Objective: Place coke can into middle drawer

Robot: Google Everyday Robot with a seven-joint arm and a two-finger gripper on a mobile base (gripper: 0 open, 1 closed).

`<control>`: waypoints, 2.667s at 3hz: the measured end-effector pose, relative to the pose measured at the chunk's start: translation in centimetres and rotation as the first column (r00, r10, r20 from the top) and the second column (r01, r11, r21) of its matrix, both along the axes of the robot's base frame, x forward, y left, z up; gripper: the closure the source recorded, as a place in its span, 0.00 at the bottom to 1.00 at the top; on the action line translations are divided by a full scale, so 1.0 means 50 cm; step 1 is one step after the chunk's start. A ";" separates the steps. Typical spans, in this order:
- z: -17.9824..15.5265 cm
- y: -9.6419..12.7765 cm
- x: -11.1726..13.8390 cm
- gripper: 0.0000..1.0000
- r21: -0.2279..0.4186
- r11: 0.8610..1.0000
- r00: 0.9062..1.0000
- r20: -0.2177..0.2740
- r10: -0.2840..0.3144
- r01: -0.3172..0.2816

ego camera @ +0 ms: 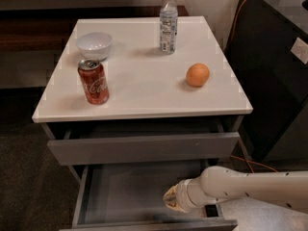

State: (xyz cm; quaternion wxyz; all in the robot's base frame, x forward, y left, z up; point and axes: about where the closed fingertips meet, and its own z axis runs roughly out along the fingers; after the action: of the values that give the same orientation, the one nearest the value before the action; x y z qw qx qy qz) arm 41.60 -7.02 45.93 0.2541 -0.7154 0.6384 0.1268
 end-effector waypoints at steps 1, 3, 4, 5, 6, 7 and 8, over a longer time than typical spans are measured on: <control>0.064 -0.010 0.039 0.82 0.000 1.000 1.000 0.009 -0.018 0.018; 0.233 0.014 0.031 0.36 0.020 1.000 1.000 -0.025 -0.001 0.001; 0.317 0.035 0.012 0.13 0.041 0.999 0.999 -0.042 0.012 -0.010; 0.408 0.047 0.000 0.00 0.068 0.998 0.998 -0.059 0.013 -0.009; 0.537 0.058 -0.018 0.00 0.108 0.994 0.999 -0.051 0.015 -0.009; 0.609 0.063 -0.026 0.00 0.132 0.991 0.999 -0.045 0.021 -0.015; 0.694 0.078 -0.047 0.00 0.177 0.983 0.998 -0.037 0.046 -0.039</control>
Offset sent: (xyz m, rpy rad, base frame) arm 0.0228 0.0050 0.1387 0.0039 0.0290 -0.0007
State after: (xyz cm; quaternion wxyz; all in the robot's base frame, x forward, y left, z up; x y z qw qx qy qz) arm 39.26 -3.11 80.65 0.3005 -0.7008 0.6143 0.2030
